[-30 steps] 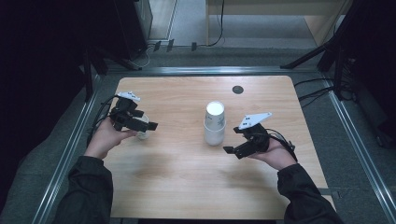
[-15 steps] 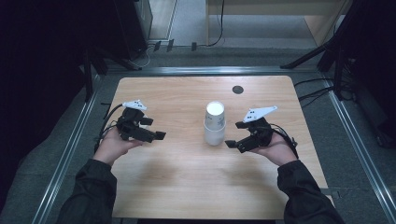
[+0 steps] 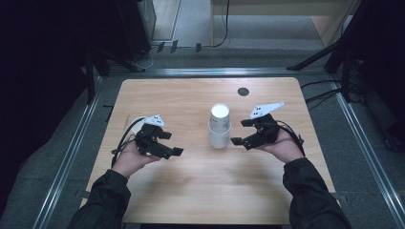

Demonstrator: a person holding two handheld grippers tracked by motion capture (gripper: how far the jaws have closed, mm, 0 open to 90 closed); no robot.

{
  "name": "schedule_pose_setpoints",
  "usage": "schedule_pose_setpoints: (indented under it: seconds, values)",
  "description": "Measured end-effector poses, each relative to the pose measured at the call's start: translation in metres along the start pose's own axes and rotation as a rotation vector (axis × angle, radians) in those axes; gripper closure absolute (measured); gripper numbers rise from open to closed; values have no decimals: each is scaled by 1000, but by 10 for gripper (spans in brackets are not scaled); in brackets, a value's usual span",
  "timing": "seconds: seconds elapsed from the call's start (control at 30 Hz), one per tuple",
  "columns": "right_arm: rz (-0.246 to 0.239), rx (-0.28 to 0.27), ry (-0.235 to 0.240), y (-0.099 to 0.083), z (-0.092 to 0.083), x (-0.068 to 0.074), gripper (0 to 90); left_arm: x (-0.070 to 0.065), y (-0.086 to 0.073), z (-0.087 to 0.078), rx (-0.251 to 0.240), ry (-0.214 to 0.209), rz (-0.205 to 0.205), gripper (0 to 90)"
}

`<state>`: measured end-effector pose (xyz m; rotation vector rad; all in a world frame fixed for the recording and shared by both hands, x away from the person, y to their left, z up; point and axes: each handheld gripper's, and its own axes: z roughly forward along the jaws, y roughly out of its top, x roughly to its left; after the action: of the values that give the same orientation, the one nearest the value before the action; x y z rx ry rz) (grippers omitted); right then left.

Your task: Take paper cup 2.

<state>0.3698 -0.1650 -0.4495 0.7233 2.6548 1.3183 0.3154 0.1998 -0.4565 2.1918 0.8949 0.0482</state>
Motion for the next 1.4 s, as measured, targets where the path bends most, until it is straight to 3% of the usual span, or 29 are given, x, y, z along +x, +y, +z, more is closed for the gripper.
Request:
schedule_pose_setpoints:
  seconds: [0.23,0.7,0.83,0.97,1.2,1.4]
  values:
    - [-15,7,31,12,1,-11,165,-5,-6,10,20,3,12,127]
    - [-133,138,97,56,5,-18,165,-6,-10,14,25,-24,27,132]
    - [-151,171,105,65,9,-19,165,-7,-10,17,49,-28,36,132]
    - [-174,165,124,73,11,-18,168,-8,-10,18,45,-36,38,132]
    - [-198,252,124,89,20,-14,204,-9,-10,21,63,-43,47,132]
    - [-224,290,117,101,27,-14,217,-8,-11,23,90,-47,51,132]
